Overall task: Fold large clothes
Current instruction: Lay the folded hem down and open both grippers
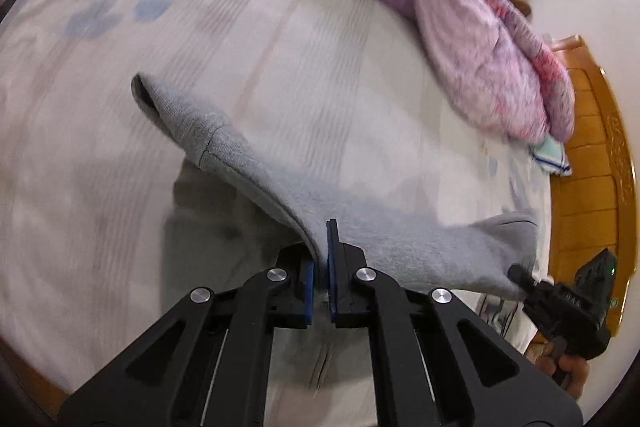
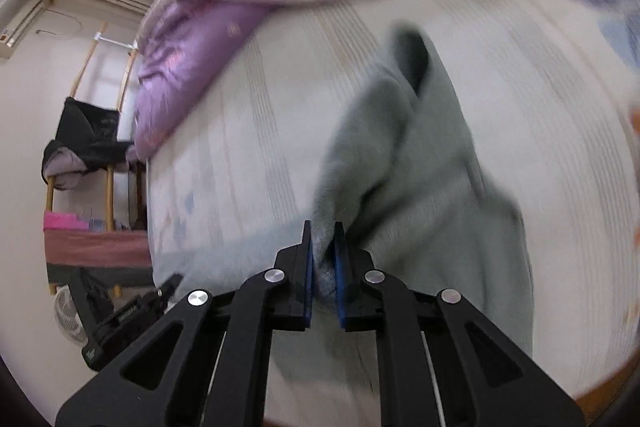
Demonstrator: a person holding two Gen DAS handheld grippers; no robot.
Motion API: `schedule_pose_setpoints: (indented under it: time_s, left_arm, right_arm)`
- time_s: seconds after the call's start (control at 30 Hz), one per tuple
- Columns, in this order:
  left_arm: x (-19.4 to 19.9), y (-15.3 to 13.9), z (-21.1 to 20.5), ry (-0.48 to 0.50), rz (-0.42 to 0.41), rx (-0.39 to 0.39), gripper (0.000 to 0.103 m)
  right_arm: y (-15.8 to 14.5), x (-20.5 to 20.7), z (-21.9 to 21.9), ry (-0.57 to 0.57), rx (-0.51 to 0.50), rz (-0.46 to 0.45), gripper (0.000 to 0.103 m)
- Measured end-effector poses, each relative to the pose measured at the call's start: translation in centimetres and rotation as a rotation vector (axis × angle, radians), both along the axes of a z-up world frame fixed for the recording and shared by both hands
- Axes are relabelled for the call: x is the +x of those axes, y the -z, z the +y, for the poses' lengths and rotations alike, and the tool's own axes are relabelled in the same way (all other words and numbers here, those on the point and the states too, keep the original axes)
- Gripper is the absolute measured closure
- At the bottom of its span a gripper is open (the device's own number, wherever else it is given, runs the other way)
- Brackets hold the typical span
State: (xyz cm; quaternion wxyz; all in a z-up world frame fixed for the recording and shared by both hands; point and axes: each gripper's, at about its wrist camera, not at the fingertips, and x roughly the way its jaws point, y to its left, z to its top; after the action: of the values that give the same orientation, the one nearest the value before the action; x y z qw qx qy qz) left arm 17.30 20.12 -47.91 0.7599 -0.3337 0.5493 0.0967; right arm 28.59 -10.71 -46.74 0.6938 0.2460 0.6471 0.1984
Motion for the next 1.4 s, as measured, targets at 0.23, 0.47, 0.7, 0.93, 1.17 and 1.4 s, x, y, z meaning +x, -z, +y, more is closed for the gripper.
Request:
schedule_pose_setpoints:
  time_s: [0.23, 0.47, 0.7, 0.93, 1.17, 1.4]
  left_arm:
    - [-8.7, 5.8, -3.3, 0.007, 0.239, -0.050, 0.099]
    - [-12.1, 11.7, -4.6, -0.049, 0.362, -0.073, 0.099]
    - [-12.3, 15.5, -4.8, -0.028, 0.407, -0.051, 0.085]
    - [-13.5, 11.9, -4.0, -0.015, 0.399, -0.105, 0.051]
    - [-10.7, 5.9, -2.8, 0.019, 0.208, -0.083, 0.049]
    - [-3.8, 9.4, 0.2, 0.001, 0.160, 0.033, 0.048]
  right_arm:
    - [4.3, -8.2, -1.9, 0.003, -0.114, 0.178, 0.095]
    - [10.9, -11.9, -3.1, 0.043, -0.192, 0.296, 0.095]
    - [15.2, -11.1, -2.4, 0.057, -0.204, 0.338, 0.093]
    - [10.4, -11.4, -2.0, -0.123, -0.349, 0.275, 0.070]
    - [3.7, -8.8, 3.9, -0.353, -0.317, 0.018, 0.087]
    - [4.6, -3.8, 12.5, -0.436, -0.218, -0.128, 0.103]
